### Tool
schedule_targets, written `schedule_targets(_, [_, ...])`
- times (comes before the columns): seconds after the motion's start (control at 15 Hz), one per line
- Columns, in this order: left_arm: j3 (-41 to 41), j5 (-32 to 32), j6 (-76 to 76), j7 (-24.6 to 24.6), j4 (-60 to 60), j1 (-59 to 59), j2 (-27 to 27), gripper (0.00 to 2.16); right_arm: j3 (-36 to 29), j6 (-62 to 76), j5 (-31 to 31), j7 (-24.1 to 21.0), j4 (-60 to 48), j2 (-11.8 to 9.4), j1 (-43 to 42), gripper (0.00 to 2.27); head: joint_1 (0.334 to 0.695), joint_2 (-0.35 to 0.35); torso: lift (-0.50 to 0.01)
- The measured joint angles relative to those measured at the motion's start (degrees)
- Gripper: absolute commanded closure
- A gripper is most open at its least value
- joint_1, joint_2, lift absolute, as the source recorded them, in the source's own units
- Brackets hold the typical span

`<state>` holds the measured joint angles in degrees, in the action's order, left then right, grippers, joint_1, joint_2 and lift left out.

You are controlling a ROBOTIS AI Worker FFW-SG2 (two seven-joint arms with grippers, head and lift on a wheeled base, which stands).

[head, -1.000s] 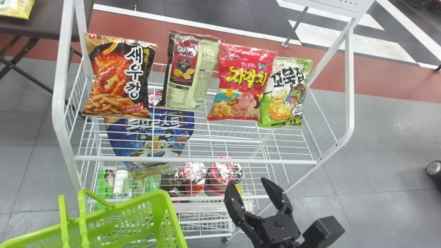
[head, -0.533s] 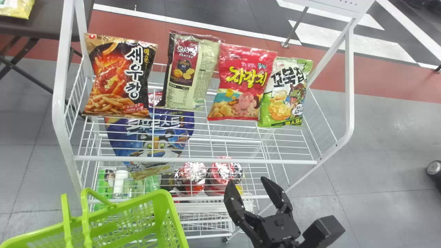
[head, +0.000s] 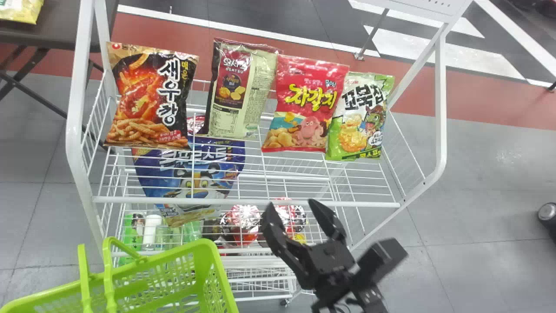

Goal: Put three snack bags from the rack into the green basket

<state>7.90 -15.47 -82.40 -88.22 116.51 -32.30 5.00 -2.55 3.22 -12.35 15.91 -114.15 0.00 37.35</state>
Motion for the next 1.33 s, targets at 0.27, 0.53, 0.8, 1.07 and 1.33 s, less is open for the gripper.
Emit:
schedule_targets(0.27, [0.2,0.0,0.0,-0.2,-0.1,-0.5,0.1,2.15,6.1,-8.3,3.2,-5.2,2.7,0.0,-10.2,0.07,0.695,-0.201,0.000])
schedule_targets(0.53, [0.6,0.0,0.0,-0.5,-0.3,-0.7,0.2,2.15,12.0,-13.2,4.7,-7.7,10.3,0.0,-21.9,0.07,0.695,-0.059,0.000])
schedule_targets(0.8, [0.8,0.0,0.1,-0.8,-0.4,-1.0,0.2,2.15,17.2,-13.9,4.4,-9.4,21.5,0.0,-34.2,0.07,0.695,0.036,0.000])
schedule_targets(1.07, [1.0,0.1,0.5,-0.9,-0.5,-1.1,0.2,2.15,21.5,-9.2,2.6,-9.8,35.2,0.0,-45.1,0.11,0.695,0.083,0.000])
schedule_targets(1.33, [1.1,0.2,1.3,-0.9,-1.1,-1.1,0.2,2.15,23.7,-6.1,1.7,-8.2,45.8,0.0,-52.3,1.37,0.695,0.095,0.000])
